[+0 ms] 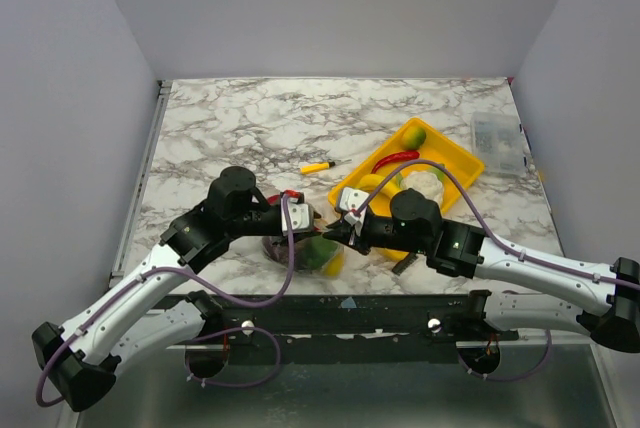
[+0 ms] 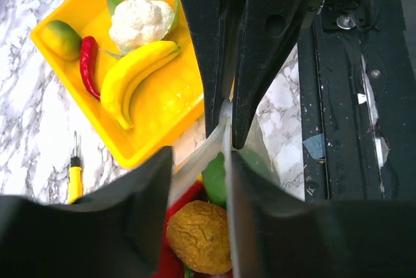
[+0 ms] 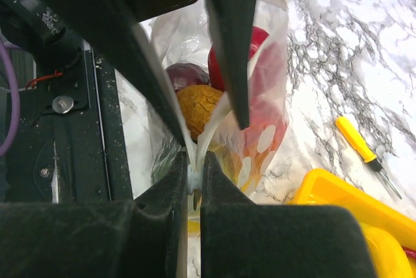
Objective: Place the food in the zip-top bag and seal the zipper
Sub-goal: Adjust the zipper food storage bag at the center of the board, then zip the zipper food storage bag at the center of the board.
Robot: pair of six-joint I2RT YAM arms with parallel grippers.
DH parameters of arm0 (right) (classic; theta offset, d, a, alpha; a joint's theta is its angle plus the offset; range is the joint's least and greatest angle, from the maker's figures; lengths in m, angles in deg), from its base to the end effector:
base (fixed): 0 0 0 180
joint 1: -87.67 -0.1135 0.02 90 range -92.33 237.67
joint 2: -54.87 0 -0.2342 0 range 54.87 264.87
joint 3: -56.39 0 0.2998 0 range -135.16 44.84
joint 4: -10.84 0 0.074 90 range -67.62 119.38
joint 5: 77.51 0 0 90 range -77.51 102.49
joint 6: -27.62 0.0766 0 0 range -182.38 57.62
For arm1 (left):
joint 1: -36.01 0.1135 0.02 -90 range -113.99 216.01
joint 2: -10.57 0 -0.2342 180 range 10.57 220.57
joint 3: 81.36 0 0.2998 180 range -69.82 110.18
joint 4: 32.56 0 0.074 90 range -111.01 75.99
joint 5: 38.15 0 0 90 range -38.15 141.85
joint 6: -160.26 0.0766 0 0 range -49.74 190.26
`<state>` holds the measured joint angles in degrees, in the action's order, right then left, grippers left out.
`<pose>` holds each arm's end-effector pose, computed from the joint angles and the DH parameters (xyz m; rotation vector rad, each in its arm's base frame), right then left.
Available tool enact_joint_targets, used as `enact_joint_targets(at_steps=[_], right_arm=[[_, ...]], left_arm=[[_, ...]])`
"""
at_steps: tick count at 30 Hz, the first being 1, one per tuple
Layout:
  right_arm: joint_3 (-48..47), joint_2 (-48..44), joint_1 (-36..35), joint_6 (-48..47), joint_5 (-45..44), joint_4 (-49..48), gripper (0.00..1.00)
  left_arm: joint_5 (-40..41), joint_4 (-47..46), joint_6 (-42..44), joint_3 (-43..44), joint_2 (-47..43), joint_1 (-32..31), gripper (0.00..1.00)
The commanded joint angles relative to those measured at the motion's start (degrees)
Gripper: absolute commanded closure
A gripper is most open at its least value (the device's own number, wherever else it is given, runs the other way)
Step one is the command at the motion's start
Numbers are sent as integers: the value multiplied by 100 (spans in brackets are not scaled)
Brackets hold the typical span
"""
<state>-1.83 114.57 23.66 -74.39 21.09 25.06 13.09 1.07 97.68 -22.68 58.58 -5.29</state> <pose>0.1412 0.3158 0.2674 -1.2617 1.4376 0.7633 0.1795 -0.2215 0.2909 1.4496 1.3294 -0.8222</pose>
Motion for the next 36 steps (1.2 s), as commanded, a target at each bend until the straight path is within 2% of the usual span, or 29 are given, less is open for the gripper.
enact_joint_targets(at_steps=[1,3,5,6,7,8,9,10,13,22,29,31,32,33,34,36], right_arm=[[-121,-37,20,162,4,62,100],[-115,-39,20,245,-91,59,99],[-77,-70,18,359,-391,-3,91],[-10,-115,20,441,-573,-80,87],[84,-175,20,541,-809,-208,75],[268,-279,19,689,-1015,-485,56],[472,-373,19,804,-1123,-746,46],[644,-498,19,924,-1101,-963,41],[1073,-706,18,1181,-820,-1507,39],[1227,-298,29,1695,101,-2218,45],[1239,-130,99,1757,73,-2358,80],[1268,-128,116,1790,59,-2407,99],[1288,-130,130,1834,4,-2439,100],[1306,-139,132,1876,-64,-2477,100],[1331,-153,141,1924,-86,-2527,100],[1357,-173,142,1939,28,-2555,100]], left_arm=[[-106,160,-46,49,76,-42,72],[-81,266,-89,52,87,-45,85],[-34,193,-210,-8,9,-52,98],[35,113,-292,-63,-41,-46,100],[96,29,-342,-101,-105,-45,100],[135,-33,-368,-148,-164,-45,100],[160,-119,-389,-192,-245,-45,100],[166,-198,-419,-256,-314,-45,100],[163,-462,-502,-416,-528,-47,100],[198,-998,-706,-818,-914,-46,100],[239,-1177,-872,-868,-1082,-45,100],[175,-1197,-879,-885,-1105,-45,100],[91,-1198,-887,-880,-1094,-46,100],[-1,-1181,-919,-869,-1084,-46,92],[-118,-1180,-959,-845,-1066,-45,77],[-325,-1211,-1056,-822,-1022,-46,54]])
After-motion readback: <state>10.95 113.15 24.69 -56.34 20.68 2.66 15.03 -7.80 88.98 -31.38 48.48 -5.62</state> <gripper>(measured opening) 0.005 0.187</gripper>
